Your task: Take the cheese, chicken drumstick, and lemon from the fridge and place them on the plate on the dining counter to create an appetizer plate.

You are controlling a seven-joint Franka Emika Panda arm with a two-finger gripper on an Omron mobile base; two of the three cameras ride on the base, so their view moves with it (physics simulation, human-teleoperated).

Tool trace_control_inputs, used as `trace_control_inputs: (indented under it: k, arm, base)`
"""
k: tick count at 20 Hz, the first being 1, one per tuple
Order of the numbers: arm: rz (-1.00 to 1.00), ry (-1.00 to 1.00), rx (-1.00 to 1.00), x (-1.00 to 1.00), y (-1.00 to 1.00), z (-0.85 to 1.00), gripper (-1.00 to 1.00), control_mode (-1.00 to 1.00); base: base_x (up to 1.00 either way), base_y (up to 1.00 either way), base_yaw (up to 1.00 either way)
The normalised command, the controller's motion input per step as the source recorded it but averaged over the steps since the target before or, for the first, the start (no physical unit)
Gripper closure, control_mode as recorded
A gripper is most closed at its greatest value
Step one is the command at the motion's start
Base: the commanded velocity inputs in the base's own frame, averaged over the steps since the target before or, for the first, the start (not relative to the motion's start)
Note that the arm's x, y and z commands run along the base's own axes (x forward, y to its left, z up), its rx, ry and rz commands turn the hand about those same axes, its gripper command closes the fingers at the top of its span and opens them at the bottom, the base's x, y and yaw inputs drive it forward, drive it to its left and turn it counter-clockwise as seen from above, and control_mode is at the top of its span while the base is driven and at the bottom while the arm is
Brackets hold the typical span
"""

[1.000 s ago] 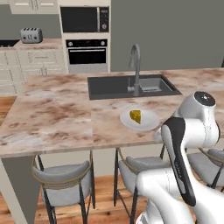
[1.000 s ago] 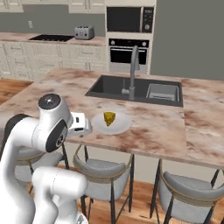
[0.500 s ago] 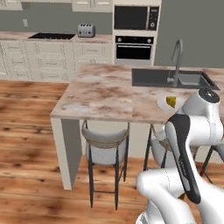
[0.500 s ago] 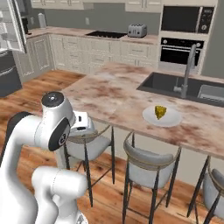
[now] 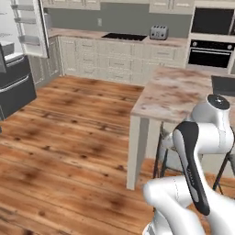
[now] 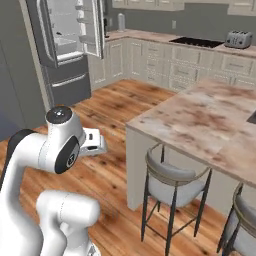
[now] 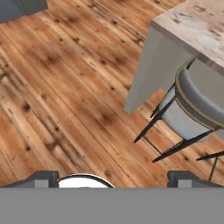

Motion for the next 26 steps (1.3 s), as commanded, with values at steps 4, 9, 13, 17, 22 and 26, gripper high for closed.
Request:
trace_control_inputs:
  k: [4,9,13,17,22,26]
  arm:
    - [0.0,0.0,0.0,0.0,0.0,0.0,-1.0,1.0]
    - [0.0,0.0,0.0,0.0,0.0,0.0,-1.0,1.0]
    - [0.0,0.0,0.0,0.0,0.0,0.0,-1.0,1.0]
    - [0.0,0.0,0.0,0.0,0.0,0.0,-1.0,1.0]
    - [0.0,0.0,0.0,0.0,0.0,0.0,-1.0,1.0]
    - [0.0,0.0,0.0,0.0,0.0,0.0,-1.0,1.0]
  base:
    - [0.57,0.98,0.43]
    - [1.0,0.7,0.3]
    - [1.0,0.19,0.15]
    - [1.0,0.0,0.09]
    - [1.0,-0.01,0.0]
    - [1.0,0.0,0.0]
